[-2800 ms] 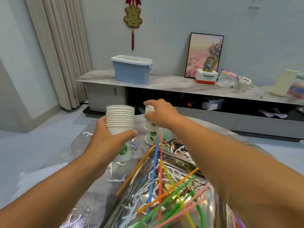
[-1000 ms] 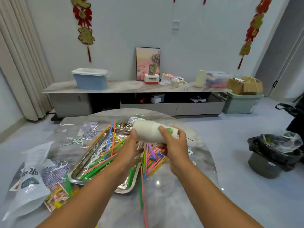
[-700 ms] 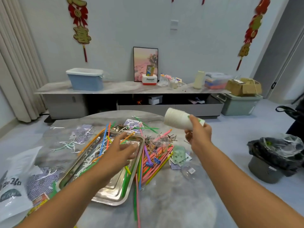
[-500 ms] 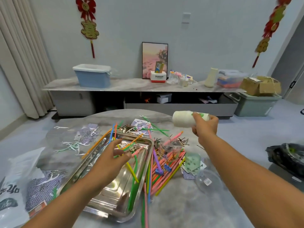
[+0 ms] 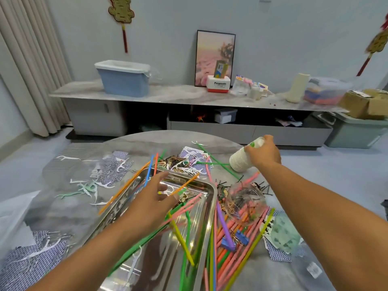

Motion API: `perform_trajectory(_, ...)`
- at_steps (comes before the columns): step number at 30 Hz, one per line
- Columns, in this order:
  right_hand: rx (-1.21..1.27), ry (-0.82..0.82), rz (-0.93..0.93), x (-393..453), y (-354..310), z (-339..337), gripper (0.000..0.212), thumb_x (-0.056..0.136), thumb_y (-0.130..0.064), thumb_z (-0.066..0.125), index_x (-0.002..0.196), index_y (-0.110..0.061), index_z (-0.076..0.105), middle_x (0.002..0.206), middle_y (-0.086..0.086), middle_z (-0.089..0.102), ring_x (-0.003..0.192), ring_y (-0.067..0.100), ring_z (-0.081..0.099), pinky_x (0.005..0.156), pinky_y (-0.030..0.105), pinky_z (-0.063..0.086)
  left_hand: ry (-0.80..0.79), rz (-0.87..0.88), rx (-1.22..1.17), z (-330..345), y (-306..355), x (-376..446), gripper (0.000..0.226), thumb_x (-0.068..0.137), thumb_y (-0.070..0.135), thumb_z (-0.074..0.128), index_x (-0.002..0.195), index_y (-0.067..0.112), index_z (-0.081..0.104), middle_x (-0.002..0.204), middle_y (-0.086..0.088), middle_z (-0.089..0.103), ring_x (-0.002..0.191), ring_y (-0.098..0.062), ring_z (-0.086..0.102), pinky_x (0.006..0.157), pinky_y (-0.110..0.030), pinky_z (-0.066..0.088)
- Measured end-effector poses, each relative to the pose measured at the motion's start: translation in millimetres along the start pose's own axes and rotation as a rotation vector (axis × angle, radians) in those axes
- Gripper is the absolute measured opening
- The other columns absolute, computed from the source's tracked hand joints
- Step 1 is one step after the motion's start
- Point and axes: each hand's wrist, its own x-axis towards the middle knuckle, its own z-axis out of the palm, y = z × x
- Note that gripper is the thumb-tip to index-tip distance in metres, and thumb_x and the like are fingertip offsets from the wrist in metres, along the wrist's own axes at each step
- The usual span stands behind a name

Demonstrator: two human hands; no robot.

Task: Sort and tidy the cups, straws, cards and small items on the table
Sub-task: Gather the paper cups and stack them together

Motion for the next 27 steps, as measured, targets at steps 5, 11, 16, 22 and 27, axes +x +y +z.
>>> perform_trajectory(5,-0.245,0.002,-0.115,18.0,-11.5,17.3,0.067,0.088,-0.049,0.068,0.146,-0.037,0.037,0.128,0.009,0.059,0.109,0.036,0.061,0.077,0.039,0.04,-0.019,-0.005,-0.008,1.1,-9.5,9.8,0.056,0.093,0.027,0.071,0.135,0.05,0.042,0.132,0.005,0.054,0.116,-0.011,0.059,0.092,-0.035,0.053)
perform_trajectory(11,-0.426,0.035,-0.166,45.3,-14.0,27.3,0.061,0.088,-0.049,0.067,0.14,-0.037,0.038,0.122,0.015,0.058,0.09,0.035,0.057,0.069,0.04,0.038,-0.023,0.007,-0.005,-11.8,-14.7,20.7,0.053,0.093,0.023,0.071,0.132,0.049,0.046,0.13,0.006,0.054,0.114,-0.008,0.059,0.079,-0.019,0.052)
perform_trajectory(16,-0.571,-0.1,-0.227,65.4,-15.5,22.2,0.081,0.089,-0.057,0.065,0.156,-0.039,0.022,0.135,0.018,0.056,0.12,0.043,0.055,0.089,0.047,0.047,-0.021,0.014,0.001,-22.1,-18.2,27.7,0.052,0.093,0.025,0.071,0.128,0.053,0.045,0.127,0.01,0.054,0.113,-0.005,0.059,0.082,-0.026,0.052)
perform_trajectory(22,-0.598,-0.058,-0.168,80.3,-2.3,7.7,0.073,0.088,-0.049,0.068,0.15,-0.034,0.032,0.128,0.019,0.061,0.115,0.044,0.057,0.085,0.044,0.043,0.001,0.013,-0.032,-31.7,-22.8,33.3,0.048,0.091,0.029,0.073,0.118,0.061,0.049,0.125,0.017,0.055,0.114,-0.007,0.062,0.094,-0.039,0.054)
perform_trajectory(27,-0.451,-0.191,-0.243,80.1,-0.4,1.3,0.085,0.089,-0.05,0.069,0.157,-0.038,0.02,0.145,0.012,0.054,0.125,0.041,0.054,0.091,0.045,0.05,-0.017,0.014,-0.003,-27.2,-24.5,38.2,0.055,0.091,0.032,0.073,0.134,0.054,0.047,0.127,0.018,0.054,0.114,-0.002,0.059,0.082,-0.025,0.05)
